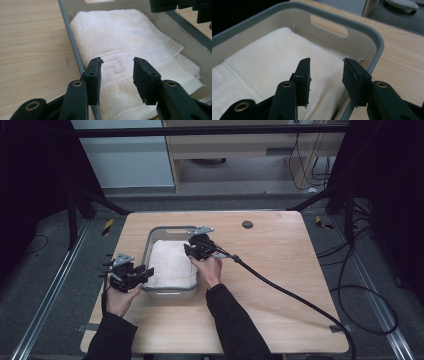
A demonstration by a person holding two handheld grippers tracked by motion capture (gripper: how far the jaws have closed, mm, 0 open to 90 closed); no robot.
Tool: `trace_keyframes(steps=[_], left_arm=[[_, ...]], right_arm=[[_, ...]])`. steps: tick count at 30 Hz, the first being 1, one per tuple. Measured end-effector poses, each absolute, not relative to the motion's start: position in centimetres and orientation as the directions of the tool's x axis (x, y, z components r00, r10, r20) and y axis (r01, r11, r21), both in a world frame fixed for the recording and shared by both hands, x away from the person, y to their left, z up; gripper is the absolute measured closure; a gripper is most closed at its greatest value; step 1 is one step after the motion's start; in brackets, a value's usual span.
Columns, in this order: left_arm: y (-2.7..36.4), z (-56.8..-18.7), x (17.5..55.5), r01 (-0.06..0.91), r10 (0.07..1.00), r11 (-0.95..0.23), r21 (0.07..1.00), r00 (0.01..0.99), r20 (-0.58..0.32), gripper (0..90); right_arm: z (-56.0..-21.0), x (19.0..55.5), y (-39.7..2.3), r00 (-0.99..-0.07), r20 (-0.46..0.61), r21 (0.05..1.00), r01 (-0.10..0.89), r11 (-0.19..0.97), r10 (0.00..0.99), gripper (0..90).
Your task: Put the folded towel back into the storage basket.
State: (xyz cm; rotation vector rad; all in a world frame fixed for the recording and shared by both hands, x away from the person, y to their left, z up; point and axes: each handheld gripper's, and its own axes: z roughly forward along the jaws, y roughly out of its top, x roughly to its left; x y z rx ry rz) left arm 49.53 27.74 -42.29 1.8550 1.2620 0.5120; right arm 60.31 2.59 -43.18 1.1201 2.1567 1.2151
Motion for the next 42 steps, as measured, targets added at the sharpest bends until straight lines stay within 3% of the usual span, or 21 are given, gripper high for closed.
trace_keyframes(steps=[6,14,23,42], left_arm=[[28.2,-41.4,49.0,0.534,0.903,-0.147,0.833,0.417,-0.108,54.6],[28.9,-40.9,48.2,0.49,0.894,-0.126,0.862,0.433,-0.116,41.7],[29.9,-41.1,47.3,0.469,0.891,-0.118,0.875,0.439,-0.115,31.9],[30.0,-42.4,45.8,0.435,0.884,-0.154,0.887,0.462,-0.073,24.4]], right_arm=[[-42.0,59.8,1.7,-0.586,0.039,0.863,0.428,0.269,0.81,52.7],[-40.6,58.5,-1.1,-0.597,0.038,0.88,0.399,0.256,0.801,32.9],[-39.8,56.3,-5.6,-0.601,0.034,0.884,0.391,0.256,0.799,21.2],[-41.4,50.8,-16.8,-0.57,0.045,0.877,0.416,0.241,0.82,15.6]])
